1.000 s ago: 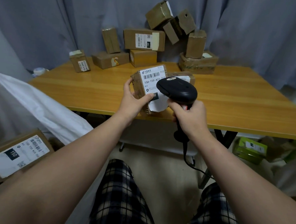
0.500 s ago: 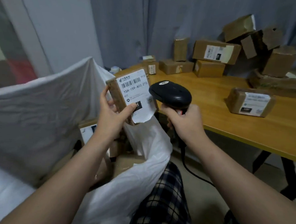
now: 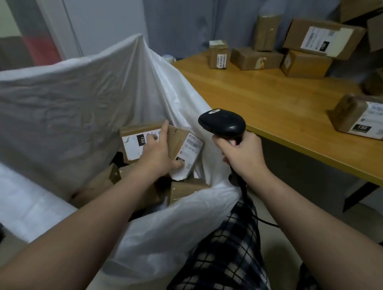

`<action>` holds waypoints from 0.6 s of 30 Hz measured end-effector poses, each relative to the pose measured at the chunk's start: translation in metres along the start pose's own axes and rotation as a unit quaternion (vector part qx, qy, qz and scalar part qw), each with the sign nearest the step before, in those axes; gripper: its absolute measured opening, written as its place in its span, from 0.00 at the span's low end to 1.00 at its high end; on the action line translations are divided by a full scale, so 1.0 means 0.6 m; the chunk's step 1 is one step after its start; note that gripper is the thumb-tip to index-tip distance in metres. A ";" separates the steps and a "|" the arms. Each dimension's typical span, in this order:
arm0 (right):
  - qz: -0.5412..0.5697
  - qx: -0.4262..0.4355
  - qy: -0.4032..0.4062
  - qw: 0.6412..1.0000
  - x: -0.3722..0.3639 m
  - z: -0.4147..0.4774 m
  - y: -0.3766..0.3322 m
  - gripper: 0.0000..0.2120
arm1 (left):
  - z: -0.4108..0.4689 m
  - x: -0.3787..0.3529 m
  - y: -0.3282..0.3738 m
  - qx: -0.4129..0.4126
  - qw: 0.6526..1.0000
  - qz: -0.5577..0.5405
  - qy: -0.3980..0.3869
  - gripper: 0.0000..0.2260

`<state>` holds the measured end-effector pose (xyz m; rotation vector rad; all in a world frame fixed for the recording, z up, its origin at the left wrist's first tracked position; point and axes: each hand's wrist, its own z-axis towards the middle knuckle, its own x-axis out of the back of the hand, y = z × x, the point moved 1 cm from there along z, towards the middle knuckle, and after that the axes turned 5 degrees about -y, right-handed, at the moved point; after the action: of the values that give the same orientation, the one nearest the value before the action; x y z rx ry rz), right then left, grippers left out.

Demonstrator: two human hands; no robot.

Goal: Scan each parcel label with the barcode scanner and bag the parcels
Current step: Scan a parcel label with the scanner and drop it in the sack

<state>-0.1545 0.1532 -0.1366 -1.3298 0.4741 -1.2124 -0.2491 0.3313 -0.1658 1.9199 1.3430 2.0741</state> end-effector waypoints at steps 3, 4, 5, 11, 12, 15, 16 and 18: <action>-0.014 -0.015 0.012 1.000 0.016 -0.002 0.012 0.13 | 0.006 -0.010 0.019 -0.029 0.999 0.016 0.018 0.50; -0.014 -0.020 0.018 1.000 0.022 -0.002 0.016 0.12 | 0.006 -0.011 0.031 -0.047 0.998 0.016 0.029 0.48; -0.013 -0.024 0.024 0.999 0.031 -0.002 0.018 0.12 | 0.007 -0.012 0.045 -0.068 0.997 0.018 0.036 0.46; -0.013 -0.029 0.069 0.997 0.113 -0.008 0.028 0.18 | 0.016 -0.033 0.157 -0.173 0.983 0.032 0.045 0.38; -0.010 -0.029 0.082 0.996 0.136 -0.010 0.031 0.18 | 0.018 -0.041 0.183 -0.192 0.980 0.037 0.044 0.37; -0.021 -0.040 0.123 0.991 0.215 -0.016 0.050 0.15 | 0.025 -0.074 0.263 -0.250 0.965 0.062 0.045 0.33; -0.027 -0.049 0.142 0.988 0.243 -0.018 0.059 0.13 | 0.027 -0.087 0.291 -0.270 0.960 0.064 0.037 0.32; -0.028 -0.061 0.185 0.981 0.297 -0.025 0.075 0.13 | 0.032 -0.115 0.348 -0.306 0.950 0.056 0.009 0.31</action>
<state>-0.0837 -0.0161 -0.1179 -1.2284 0.7897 -1.5061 -0.1083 0.1735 -0.1035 1.7194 0.4891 2.2012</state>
